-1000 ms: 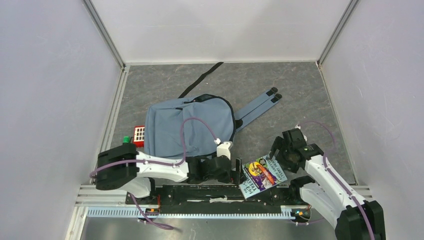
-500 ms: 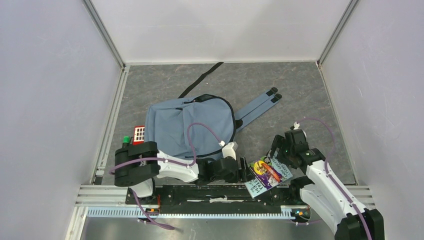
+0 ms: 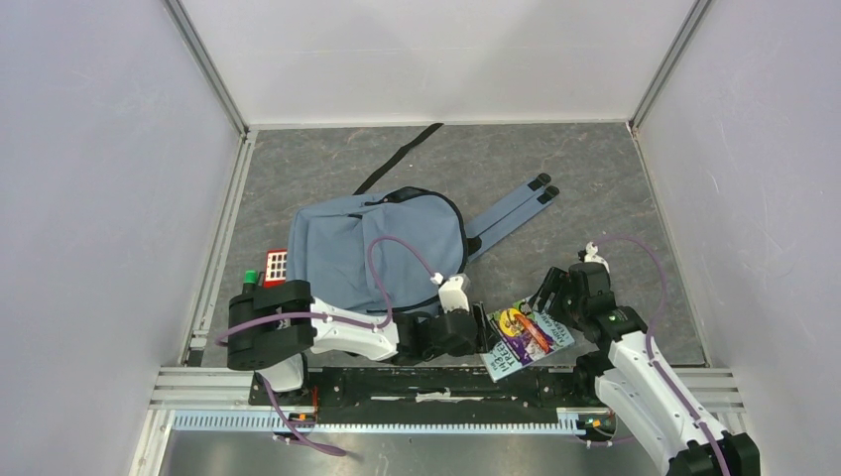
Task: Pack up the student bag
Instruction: Pick up the book from the center of the board.
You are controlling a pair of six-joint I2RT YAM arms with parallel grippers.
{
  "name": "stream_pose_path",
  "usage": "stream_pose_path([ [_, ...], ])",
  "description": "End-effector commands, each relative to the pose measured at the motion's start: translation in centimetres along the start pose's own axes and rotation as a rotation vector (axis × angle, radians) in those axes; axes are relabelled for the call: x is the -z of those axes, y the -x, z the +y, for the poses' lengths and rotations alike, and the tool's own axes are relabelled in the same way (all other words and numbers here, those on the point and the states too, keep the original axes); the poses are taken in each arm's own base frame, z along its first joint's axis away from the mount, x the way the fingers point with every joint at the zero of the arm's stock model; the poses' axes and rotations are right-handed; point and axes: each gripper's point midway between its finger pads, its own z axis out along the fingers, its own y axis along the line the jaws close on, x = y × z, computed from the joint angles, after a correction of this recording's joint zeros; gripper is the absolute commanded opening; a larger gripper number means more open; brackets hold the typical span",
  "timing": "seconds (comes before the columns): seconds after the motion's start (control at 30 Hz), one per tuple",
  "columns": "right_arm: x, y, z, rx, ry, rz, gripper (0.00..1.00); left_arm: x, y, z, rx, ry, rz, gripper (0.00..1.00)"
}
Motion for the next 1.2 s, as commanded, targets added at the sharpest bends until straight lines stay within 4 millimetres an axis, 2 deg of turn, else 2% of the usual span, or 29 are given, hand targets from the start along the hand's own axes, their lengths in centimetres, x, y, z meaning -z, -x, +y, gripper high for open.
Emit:
stream_pose_path([
  [0.0, 0.1, -4.5, 0.2, -0.048, 0.053, 0.182, 0.78, 1.3, 5.8, -7.5, 0.06, -0.191, -0.208, 0.61],
  [0.13, 0.1, -4.6, 0.2, -0.051, 0.053, 0.185, 0.78, 0.9, 5.9, -7.9, 0.051, -0.195, -0.216, 0.55],
  [0.17, 0.1, -4.7, 0.1, -0.052, 0.052, 0.185, 0.78, 0.7, 5.7, -7.7, 0.054, -0.188, -0.207, 0.51],
  [0.23, 0.1, -4.8, 0.1, -0.053, 0.051, 0.186, 0.78, 0.4, 5.3, -7.1, 0.068, -0.162, -0.192, 0.39],
  [0.33, 0.1, -4.7, 0.1, -0.051, 0.05, 0.183, 0.78, 0.5, 5.2, -6.1, 0.073, -0.121, -0.186, 0.15],
  [0.4, 0.3, -4.1, 0.2, -0.039, 0.05, 0.166, 0.78, 1.1, 5.6, -6.2, 0.048, -0.12, -0.195, 0.06],
  [0.47, 0.6, -2.7, 0.7, -0.013, 0.055, 0.124, 0.8, 2.1, 6.3, -6.8, 0.014, -0.138, -0.211, 0.02],
  [0.6, 2.9, 3.3, 3.0, 0.101, 0.076, -0.051, 0.9, 5.5, 8.1, -10.6, -0.153, -0.266, -0.232, 0.02],
  [0.67, 5.2, 7.5, 4.0, 0.168, 0.056, -0.181, 0.98, 7.5, 8.6, -12.8, -0.244, -0.33, -0.211, 0.02],
  [0.73, 7.9, 11.2, 5.0, 0.212, 0.048, -0.305, 0.98, 9.3, 8.9, -14.6, -0.318, -0.38, -0.188, 0.02],
  [0.83, 11.7, 15.2, 6.9, 0.269, 0.079, -0.455, 0.98, 11.8, 9.9, -16.3, -0.438, -0.412, -0.175, 0.02],
  [0.9, 13.9, 16.8, 8.7, 0.315, 0.151, -0.532, 0.98, 13.1, 11.3, -15.8, -0.486, -0.353, -0.166, 0.02],
  [1.0, 16.0, 17.9, 11.3, 0.369, 0.27, -0.603, 0.98, 15.2, 15.1, -15.4, -0.453, -0.308, -0.22, 0.02],
  [1.07, 16.4, 18.3, 11.5, 0.323, 0.276, -0.609, 0.98, 16.7, 17.8, -15.0, -0.437, -0.307, -0.285, 0.02],
  [1.17, 16.6, 18.9, 11.4, 0.203, 0.26, -0.609, 0.98, 18.6, 22.0, -12.6, -0.38, -0.214, -0.406, 0.02],
])
